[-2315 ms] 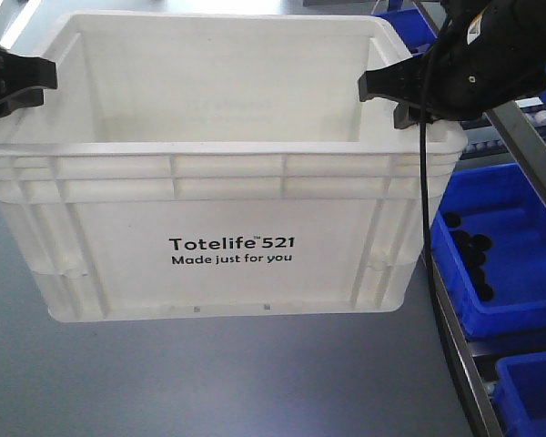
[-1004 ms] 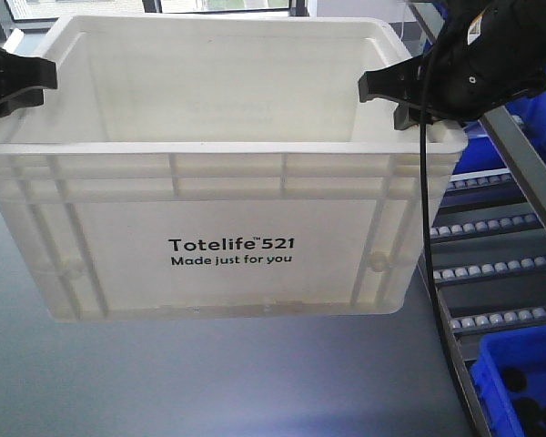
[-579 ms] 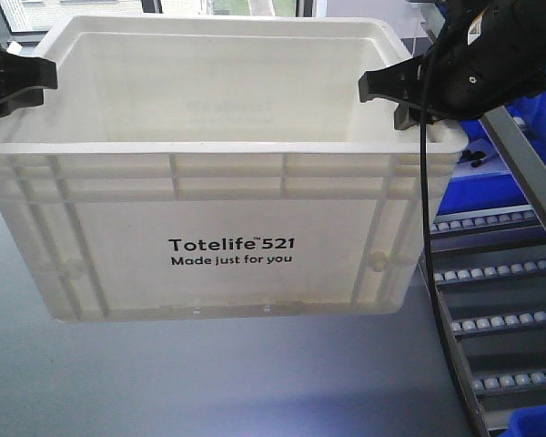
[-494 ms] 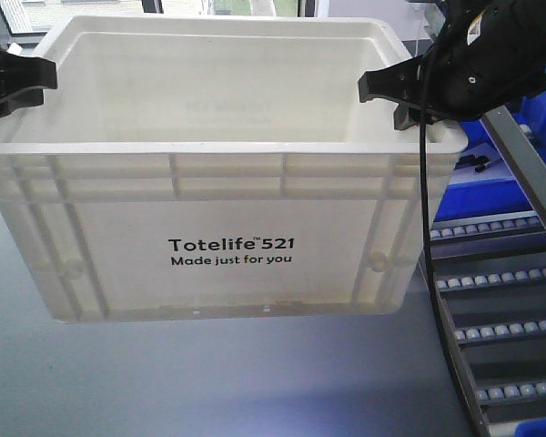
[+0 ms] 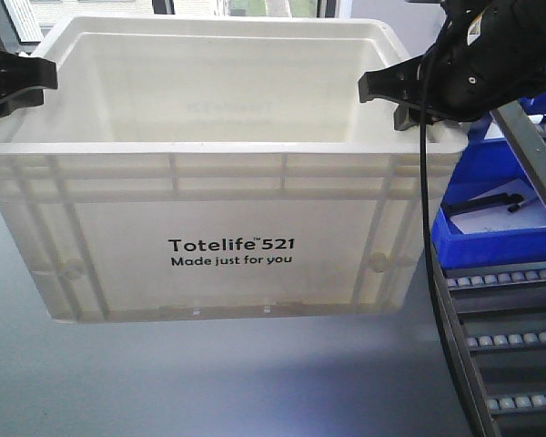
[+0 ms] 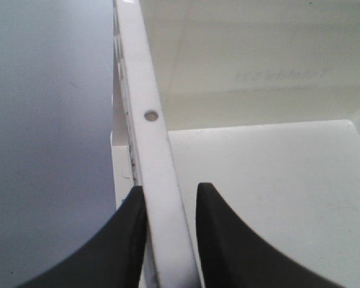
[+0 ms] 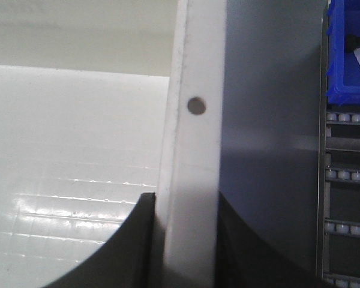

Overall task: Move bin from left to right shelf
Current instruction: 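Carry the crate with both grippers while driving across the floor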

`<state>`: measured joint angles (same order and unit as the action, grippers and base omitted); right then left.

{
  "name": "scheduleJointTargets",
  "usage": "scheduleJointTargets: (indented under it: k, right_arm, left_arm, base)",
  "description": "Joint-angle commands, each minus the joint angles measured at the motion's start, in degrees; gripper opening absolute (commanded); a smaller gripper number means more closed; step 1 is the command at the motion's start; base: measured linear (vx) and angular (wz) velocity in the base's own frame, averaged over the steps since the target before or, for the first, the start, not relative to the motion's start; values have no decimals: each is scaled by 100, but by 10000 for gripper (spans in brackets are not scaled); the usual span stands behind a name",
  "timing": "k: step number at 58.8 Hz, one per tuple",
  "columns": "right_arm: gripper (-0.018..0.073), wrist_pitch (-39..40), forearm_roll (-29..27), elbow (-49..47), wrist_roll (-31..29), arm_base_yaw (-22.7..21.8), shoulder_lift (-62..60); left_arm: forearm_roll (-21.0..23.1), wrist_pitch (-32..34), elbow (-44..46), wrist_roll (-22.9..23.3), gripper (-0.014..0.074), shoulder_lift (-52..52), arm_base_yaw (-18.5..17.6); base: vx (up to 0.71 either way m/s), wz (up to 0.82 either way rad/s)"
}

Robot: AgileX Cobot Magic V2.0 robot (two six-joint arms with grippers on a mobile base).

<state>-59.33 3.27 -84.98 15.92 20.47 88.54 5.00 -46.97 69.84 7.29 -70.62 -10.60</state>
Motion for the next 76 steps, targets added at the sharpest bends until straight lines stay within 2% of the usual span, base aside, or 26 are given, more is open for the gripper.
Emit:
scheduleJointTargets:
  k: [1,37,76]
  right_arm:
    - [19,590,396,-209,-45,-63,-318]
    - [19,590,396,-209,-45,-63,-318]
    - [19,591,396,-209,-45,-63,-318]
  left_arm:
    - [-148,651,229,-171,102,230,8]
    - [-148,656,229,-171,102,230,8]
    - [-148,656,229,-171,102,230,8]
  base:
    - [33,12]
    - [28,18]
    - [21,39]
